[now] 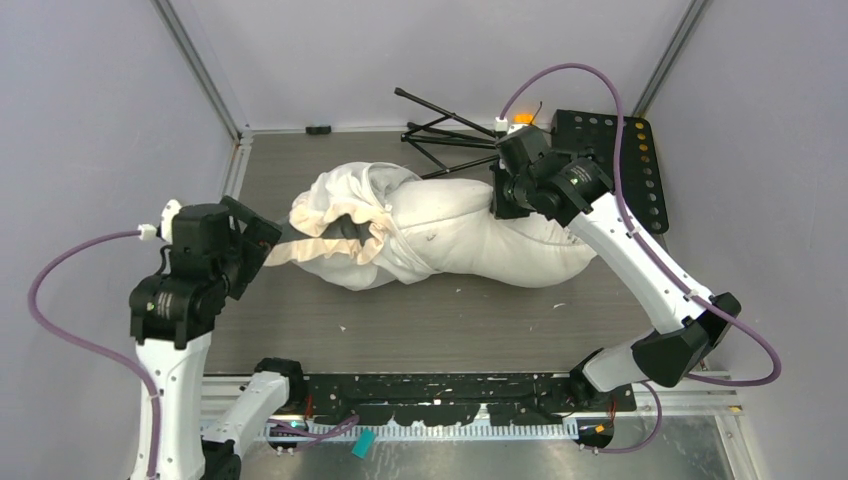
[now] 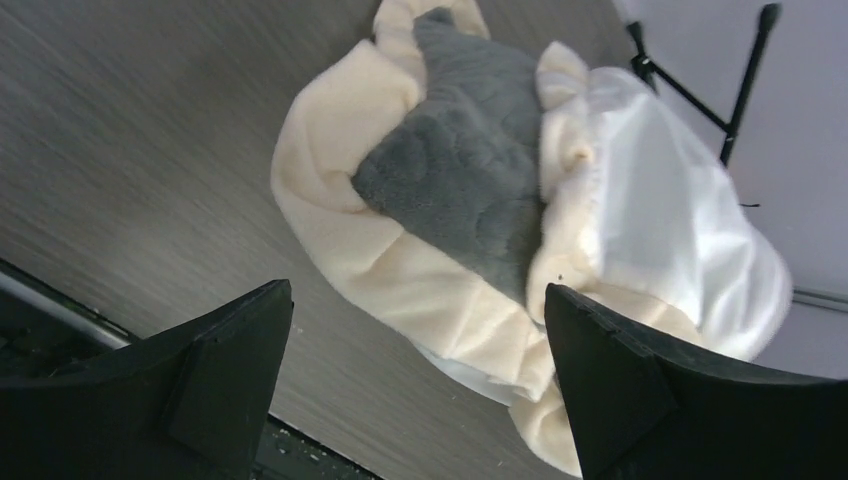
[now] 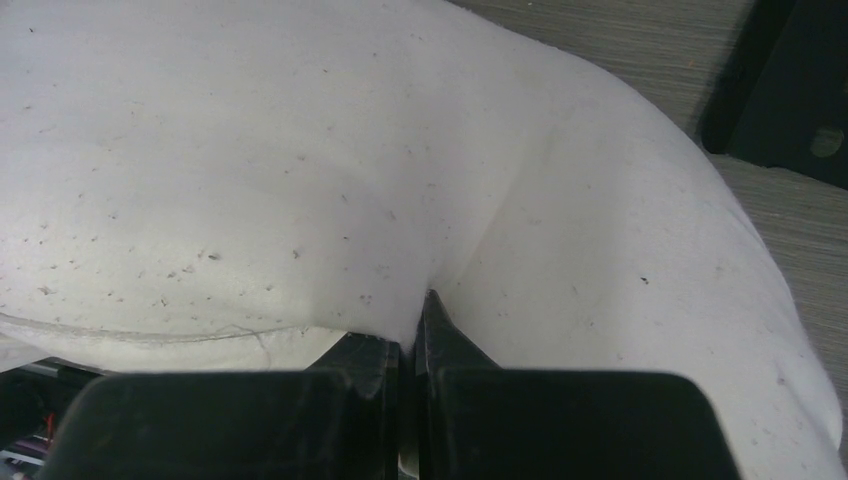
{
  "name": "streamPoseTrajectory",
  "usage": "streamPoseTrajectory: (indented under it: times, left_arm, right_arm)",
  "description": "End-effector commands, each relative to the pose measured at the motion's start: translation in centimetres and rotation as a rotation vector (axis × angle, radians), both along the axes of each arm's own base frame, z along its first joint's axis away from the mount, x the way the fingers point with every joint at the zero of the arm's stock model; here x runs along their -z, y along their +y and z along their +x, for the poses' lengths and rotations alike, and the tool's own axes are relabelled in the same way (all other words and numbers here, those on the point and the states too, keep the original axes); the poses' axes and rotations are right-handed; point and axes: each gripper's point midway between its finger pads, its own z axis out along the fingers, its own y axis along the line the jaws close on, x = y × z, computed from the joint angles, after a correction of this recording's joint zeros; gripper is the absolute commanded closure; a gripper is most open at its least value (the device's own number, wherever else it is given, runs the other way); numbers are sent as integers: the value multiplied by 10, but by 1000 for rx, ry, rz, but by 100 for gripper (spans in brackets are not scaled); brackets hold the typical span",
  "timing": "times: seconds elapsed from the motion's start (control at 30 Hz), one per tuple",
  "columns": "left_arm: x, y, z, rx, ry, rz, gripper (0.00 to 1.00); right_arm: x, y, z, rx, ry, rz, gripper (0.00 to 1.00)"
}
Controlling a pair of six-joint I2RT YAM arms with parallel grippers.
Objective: Remove the pillowcase from the pillow
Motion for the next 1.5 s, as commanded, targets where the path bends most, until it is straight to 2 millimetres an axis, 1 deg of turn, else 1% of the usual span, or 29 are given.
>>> streamPoseTrajectory:
  times: [0.0, 0.1, 0.27, 0.3, 0.33, 0.4, 0.43, 0.47, 0.57, 0.63, 0.77, 0.8, 0.83, 0.87, 0.93, 1.03, 1.1, 1.2, 1.3, 1.37, 1.4, 1.47]
  left_arm:
    - [29, -10, 10, -22, 62, -83, 3]
    - [41, -21, 19, 1, 76, -136, 11]
    - [52, -16, 30, -34, 89, -115, 32]
    - [51, -15, 33, -35, 84, -107, 41]
    - [49, -13, 35, -36, 74, -93, 56]
    - [42, -4, 35, -64, 53, -56, 82]
    - [38, 2, 35, -80, 41, -31, 93]
    - [32, 7, 35, -95, 24, -5, 99]
    - [21, 25, 39, -137, -5, 92, 100]
    - [12, 45, 41, -200, -5, 189, 100]
    - [-10, 91, 39, -368, 33, 424, 100]
    - [-19, 101, 39, -405, 37, 476, 100]
    - [-23, 109, 39, -431, 58, 527, 100]
    - [-30, 115, 40, -457, 68, 570, 100]
    - [-35, 125, 46, -490, 116, 632, 100]
    - [-40, 136, 52, -517, 163, 672, 100]
    - [-43, 144, 53, -541, 176, 687, 100]
    - [-48, 164, 52, -590, 193, 687, 100]
    - [-55, 172, 57, -597, 211, 692, 100]
    - [-58, 173, 63, -597, 219, 694, 100]
    - [-60, 172, 67, -592, 212, 688, 100]
    - [-65, 168, 79, -560, 192, 665, 100]
  right_arm:
    - [-33, 9, 15, 29, -130, 121, 100]
    - [-33, 7, 13, 30, -131, 124, 100]
    - [-33, 4, 9, 29, -137, 126, 100]
    - [-33, 4, 9, 29, -138, 124, 100]
    - [-33, 3, 8, 31, -140, 123, 100]
    - [-34, 0, 8, 39, -145, 118, 100]
    - [-34, -2, 8, 41, -146, 115, 100]
    - [-34, -5, 8, 48, -150, 112, 100]
    - [-34, -14, 8, 72, -159, 105, 100]
    - [-35, -23, 9, 99, -167, 97, 100]
    - [-42, -50, 11, 185, -203, 78, 100]
    - [-44, -57, 11, 206, -211, 79, 100]
    - [-46, -63, 11, 226, -220, 80, 100]
    - [-48, -68, 11, 242, -229, 81, 100]
    - [-54, -78, 10, 274, -252, 80, 100]
    - [-64, -90, 9, 314, -288, 74, 100]
    - [-73, -100, 6, 345, -317, 70, 100]
    - [-84, -118, 3, 402, -364, 48, 100]
    - [-93, -136, -2, 457, -406, 17, 100]
    - [-95, -140, -3, 461, -414, 5, 100]
    - [-95, -138, -1, 448, -409, 9, 100]
    - [-95, -126, 1, 391, -372, 38, 100]
